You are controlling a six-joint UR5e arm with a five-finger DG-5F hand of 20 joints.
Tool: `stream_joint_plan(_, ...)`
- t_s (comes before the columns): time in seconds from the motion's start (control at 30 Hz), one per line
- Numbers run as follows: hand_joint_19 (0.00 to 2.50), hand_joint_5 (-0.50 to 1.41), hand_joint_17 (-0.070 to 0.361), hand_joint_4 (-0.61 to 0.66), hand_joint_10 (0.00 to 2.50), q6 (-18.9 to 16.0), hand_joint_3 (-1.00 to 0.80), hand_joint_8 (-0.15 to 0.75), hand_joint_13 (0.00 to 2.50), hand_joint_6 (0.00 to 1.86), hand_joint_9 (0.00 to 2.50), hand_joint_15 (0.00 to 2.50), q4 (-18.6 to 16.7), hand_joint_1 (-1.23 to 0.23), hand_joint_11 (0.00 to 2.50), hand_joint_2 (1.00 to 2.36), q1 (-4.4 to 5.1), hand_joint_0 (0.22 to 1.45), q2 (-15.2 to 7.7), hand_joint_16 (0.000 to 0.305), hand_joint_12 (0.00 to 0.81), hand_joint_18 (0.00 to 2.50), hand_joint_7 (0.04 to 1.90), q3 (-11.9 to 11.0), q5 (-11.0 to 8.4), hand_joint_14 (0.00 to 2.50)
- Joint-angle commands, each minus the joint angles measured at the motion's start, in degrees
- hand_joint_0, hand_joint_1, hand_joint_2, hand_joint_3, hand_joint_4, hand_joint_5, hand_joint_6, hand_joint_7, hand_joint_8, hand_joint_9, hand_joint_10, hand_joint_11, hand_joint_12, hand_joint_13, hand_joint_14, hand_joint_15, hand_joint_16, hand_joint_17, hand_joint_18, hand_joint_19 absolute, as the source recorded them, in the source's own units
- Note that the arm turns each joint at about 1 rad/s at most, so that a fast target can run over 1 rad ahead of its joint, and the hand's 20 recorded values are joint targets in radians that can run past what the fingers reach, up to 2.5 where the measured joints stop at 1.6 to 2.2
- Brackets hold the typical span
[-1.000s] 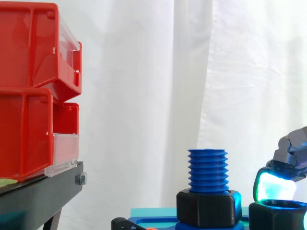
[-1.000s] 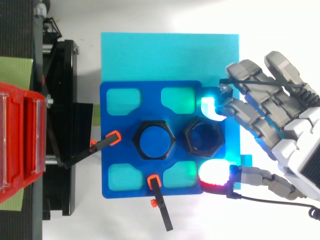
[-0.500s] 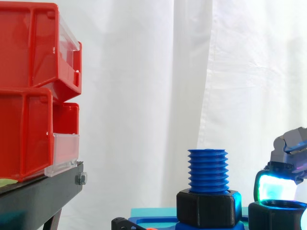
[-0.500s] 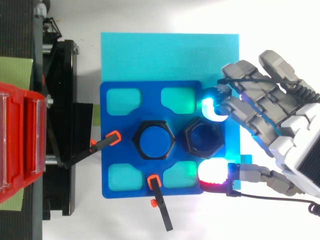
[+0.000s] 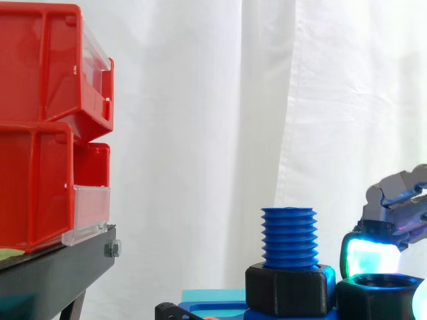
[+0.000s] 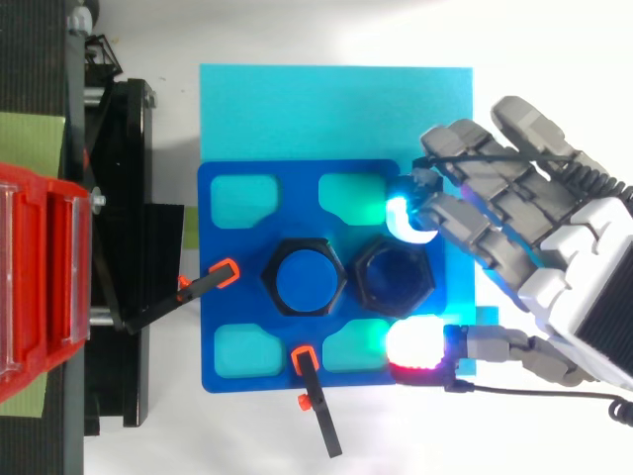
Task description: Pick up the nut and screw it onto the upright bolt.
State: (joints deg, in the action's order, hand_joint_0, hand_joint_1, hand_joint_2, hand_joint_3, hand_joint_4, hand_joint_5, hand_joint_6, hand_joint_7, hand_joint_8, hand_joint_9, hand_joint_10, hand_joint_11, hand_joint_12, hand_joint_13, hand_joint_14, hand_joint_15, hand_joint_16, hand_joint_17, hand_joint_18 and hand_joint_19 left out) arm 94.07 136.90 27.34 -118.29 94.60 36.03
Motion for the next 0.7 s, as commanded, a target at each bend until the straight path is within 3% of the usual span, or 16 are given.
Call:
stream_joint_plan(0.0,0.0,-0.17,0.073,0.31,0.0,-2.58,-0.5,0.273,0.59,0.56,0.53,0.0,7.5,-0.62,0.0,1.0,-0.35,0.51,0.86,0.032,0.295,0.35,1.1,-1.87,3.26,0.0)
stream_joint_plan(0.03,0.0,-0.17,0.073,0.32,0.0,-4.78,-0.5,0.273,0.59,0.56,0.53,0.0,11.11,-0.62,0.0,1.0,-0.7,0.51,1.39,0.032,0.296,0.35,1.11,-2.13,4.58,0.0)
stream_joint_plan(0.13,0.0,-0.17,0.073,0.31,0.0,-7.24,-0.5,0.271,0.59,0.56,0.53,0.0,14.27,-0.62,0.0,1.0,-1.32,0.51,2.01,0.032,0.295,0.35,1.11,-2.13,5.19,0.0)
stream_joint_plan(0.5,0.0,-0.17,0.073,0.31,0.0,-7.24,-0.5,0.272,0.6,0.56,0.53,0.0,20.6,-0.61,0.0,1.0,-2.9,0.51,6.49,0.033,0.295,0.36,1.1,-2.13,6.86,0.0)
stream_joint_plan(0.67,0.0,-0.17,0.074,0.31,0.0,-7.24,-0.5,0.274,0.6,0.56,0.53,0.0,24.55,-0.61,0.0,1.0,-3.96,0.51,9.65,0.033,0.295,0.37,1.1,-2.13,8.36,0.0)
